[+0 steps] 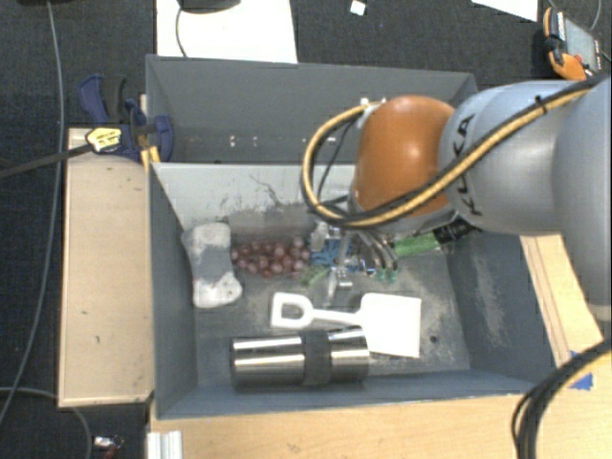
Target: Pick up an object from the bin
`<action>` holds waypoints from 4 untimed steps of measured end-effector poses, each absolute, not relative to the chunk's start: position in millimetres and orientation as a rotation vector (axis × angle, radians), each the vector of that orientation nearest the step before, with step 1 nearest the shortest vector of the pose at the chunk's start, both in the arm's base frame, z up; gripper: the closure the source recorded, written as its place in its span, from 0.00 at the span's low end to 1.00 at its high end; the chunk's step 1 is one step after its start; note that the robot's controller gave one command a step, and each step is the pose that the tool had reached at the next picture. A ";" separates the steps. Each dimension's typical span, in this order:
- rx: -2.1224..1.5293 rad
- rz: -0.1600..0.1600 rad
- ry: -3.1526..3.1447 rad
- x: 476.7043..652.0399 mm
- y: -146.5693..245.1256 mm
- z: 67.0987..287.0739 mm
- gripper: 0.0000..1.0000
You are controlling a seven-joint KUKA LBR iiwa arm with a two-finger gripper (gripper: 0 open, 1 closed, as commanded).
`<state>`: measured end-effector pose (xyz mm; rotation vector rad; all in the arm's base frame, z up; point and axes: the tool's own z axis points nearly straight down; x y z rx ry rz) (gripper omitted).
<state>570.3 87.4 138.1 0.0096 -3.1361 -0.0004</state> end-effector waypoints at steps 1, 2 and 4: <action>0.003 -0.002 -3.144 572.2 86.9 142.9 0.00; -0.074 -0.010 -3.170 521.1 84.2 74.8 0.00; -0.060 -0.014 -3.186 524.1 85.9 80.7 0.00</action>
Offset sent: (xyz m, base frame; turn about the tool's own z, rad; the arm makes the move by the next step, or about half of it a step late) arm -0.0569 -0.0037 -0.0681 0.0503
